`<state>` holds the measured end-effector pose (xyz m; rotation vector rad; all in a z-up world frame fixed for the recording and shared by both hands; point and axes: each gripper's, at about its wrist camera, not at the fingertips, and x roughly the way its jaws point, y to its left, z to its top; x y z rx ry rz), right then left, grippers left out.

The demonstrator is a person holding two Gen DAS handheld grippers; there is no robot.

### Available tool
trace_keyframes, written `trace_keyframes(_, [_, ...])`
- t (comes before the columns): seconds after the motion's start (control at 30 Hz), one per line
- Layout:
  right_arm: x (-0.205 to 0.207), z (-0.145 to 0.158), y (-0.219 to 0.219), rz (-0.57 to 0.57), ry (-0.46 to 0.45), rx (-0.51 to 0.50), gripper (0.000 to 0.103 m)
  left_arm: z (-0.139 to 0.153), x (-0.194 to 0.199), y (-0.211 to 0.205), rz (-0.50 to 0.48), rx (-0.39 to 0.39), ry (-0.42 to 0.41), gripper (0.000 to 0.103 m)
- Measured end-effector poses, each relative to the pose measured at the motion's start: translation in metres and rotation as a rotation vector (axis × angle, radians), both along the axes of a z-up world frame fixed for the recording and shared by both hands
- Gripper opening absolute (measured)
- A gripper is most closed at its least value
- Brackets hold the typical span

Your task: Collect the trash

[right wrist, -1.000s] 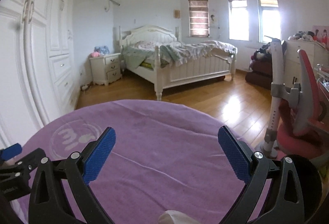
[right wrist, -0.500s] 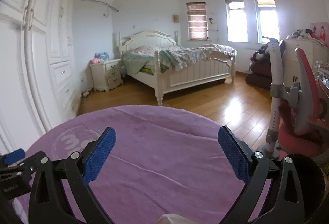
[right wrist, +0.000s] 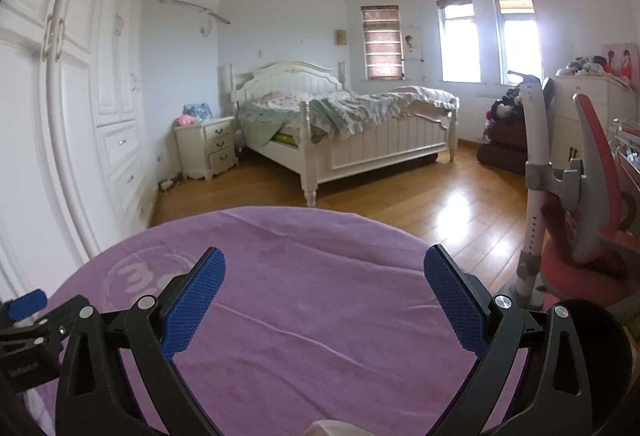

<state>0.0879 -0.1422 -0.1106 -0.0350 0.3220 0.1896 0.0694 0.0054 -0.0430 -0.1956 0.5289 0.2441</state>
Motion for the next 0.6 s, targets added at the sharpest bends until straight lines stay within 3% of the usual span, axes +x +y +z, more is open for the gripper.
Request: trace_keyframes(0.6, [0.0008,0.0021,0.0008,-0.005,-0.002,0.001,0.098,0.0011,-0.0029,-0.0057,0.016,0.020,-0.004,0.098])
